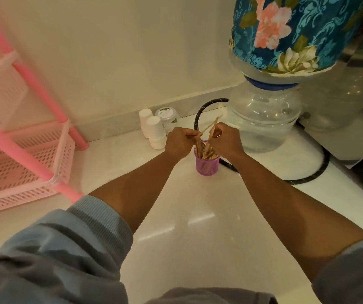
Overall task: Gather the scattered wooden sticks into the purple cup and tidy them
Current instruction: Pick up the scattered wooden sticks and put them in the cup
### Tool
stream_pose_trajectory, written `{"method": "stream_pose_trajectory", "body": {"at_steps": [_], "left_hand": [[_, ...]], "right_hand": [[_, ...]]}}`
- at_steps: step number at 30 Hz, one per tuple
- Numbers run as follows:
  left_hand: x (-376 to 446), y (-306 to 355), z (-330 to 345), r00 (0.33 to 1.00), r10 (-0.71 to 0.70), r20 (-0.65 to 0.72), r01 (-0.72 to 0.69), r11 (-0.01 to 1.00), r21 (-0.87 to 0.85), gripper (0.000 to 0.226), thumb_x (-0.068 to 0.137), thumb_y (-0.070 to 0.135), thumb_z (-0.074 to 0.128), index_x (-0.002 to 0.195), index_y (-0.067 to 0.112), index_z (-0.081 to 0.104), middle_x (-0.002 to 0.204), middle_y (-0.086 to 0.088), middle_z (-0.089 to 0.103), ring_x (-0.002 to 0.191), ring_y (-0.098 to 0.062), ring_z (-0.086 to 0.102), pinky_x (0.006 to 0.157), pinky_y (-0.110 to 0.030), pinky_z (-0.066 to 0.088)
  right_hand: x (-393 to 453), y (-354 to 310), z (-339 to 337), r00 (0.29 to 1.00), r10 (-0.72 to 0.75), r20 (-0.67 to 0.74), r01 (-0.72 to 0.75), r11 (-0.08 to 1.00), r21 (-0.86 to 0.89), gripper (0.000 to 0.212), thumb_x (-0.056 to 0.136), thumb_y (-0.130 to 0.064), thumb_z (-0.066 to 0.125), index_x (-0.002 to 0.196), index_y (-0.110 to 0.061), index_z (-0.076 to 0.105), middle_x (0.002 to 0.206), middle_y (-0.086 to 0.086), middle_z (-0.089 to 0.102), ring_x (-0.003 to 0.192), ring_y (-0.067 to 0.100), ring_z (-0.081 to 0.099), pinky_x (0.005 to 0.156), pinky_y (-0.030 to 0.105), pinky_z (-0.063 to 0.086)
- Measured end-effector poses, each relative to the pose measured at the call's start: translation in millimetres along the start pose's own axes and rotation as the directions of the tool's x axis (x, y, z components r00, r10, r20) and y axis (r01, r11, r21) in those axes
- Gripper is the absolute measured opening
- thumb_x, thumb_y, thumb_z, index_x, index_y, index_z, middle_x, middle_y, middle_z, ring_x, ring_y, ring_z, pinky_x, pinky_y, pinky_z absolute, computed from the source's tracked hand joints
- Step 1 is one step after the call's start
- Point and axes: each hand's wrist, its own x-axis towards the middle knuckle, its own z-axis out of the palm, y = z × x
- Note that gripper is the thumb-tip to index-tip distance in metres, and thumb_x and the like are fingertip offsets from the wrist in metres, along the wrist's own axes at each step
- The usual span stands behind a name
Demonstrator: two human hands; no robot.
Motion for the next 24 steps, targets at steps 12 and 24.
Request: {"method": "stream_pose_trajectory", "body": {"at_steps": [12, 24], "left_hand": [[3.1, -11.9, 8.7, 0.996, -0.007, 0.086, -0.004, 0.992, 0.123, 0.018, 0.089, 0.019, 0.07, 0.105, 0.016, 0.077, 0.101, -0.003, 0.075, 0.093, -0.017, 0.068, 0.086, -0.033, 0.057], [1.0, -12.7, 10.6, 0.994, 0.019, 0.111, -0.04, 0.982, 0.186, 0.023, 0.09, 0.018, 0.069, 0.112, 0.017, 0.074, 0.11, -0.001, 0.072, 0.1, -0.014, 0.065, 0.08, -0.024, 0.05]], "right_hand": [[3.5, 9.4, 2.0, 0.999, 0.036, 0.01, -0.036, 0.997, 0.068, 0.029, 0.084, -0.016, 0.069, 0.111, -0.009, 0.06, 0.094, 0.0, 0.064, 0.084, 0.012, 0.06, 0.06, 0.012, 0.041], [7.4, 18.6, 2.7, 0.994, 0.095, -0.045, -0.093, 0.994, 0.058, 0.02, 0.089, -0.012, 0.061, 0.109, -0.008, 0.064, 0.107, 0.006, 0.067, 0.09, 0.012, 0.057, 0.074, 0.019, 0.042]]}}
